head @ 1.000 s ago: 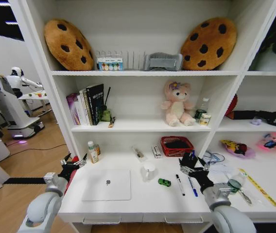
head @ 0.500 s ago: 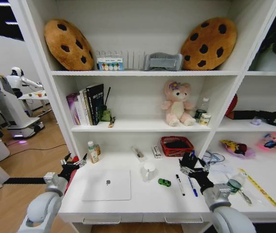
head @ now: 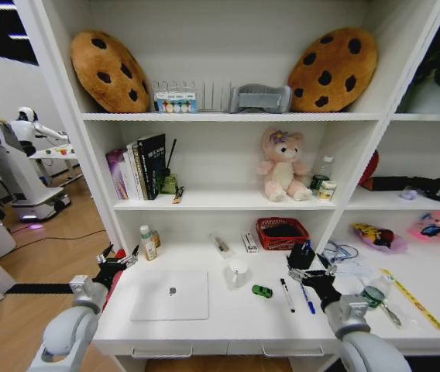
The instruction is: Organize the objects on the table.
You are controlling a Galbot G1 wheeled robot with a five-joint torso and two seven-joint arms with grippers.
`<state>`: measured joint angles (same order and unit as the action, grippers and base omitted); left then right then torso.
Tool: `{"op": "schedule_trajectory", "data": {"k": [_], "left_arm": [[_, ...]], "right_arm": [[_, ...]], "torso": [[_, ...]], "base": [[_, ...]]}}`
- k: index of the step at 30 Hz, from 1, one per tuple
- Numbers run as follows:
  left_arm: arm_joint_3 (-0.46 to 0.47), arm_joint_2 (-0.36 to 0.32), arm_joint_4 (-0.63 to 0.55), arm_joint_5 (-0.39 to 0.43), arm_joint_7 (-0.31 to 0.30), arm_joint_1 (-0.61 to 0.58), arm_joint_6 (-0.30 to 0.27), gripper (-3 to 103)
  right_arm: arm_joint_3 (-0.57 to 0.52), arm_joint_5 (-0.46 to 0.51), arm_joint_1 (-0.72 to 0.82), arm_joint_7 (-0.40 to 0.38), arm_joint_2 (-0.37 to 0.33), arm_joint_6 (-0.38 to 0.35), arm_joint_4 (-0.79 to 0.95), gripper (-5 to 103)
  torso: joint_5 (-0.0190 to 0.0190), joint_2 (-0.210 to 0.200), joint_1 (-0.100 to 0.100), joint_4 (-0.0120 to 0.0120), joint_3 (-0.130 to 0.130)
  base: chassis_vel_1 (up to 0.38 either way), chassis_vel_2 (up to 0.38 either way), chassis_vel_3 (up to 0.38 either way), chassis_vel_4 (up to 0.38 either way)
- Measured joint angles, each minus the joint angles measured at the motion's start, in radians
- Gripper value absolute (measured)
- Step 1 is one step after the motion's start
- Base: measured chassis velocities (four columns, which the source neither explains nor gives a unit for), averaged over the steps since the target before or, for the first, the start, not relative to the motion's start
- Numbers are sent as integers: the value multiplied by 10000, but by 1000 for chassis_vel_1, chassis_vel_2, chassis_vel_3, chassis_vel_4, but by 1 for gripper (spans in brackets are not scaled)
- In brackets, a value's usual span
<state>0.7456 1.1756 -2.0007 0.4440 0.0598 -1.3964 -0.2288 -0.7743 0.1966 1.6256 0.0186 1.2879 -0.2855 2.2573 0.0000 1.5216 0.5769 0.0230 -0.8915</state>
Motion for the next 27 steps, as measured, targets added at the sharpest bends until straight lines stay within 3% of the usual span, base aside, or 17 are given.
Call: {"op": "schedule_trajectory", "data": {"k": [27], "left_arm": [[0,0,1,0,8,1,6,100]], "right_arm": [[-56,46,138,8,-24,-14,102,100]], "torso": [[0,1,-1,0,1]], "base": [[61,-70,-71,71]]}}
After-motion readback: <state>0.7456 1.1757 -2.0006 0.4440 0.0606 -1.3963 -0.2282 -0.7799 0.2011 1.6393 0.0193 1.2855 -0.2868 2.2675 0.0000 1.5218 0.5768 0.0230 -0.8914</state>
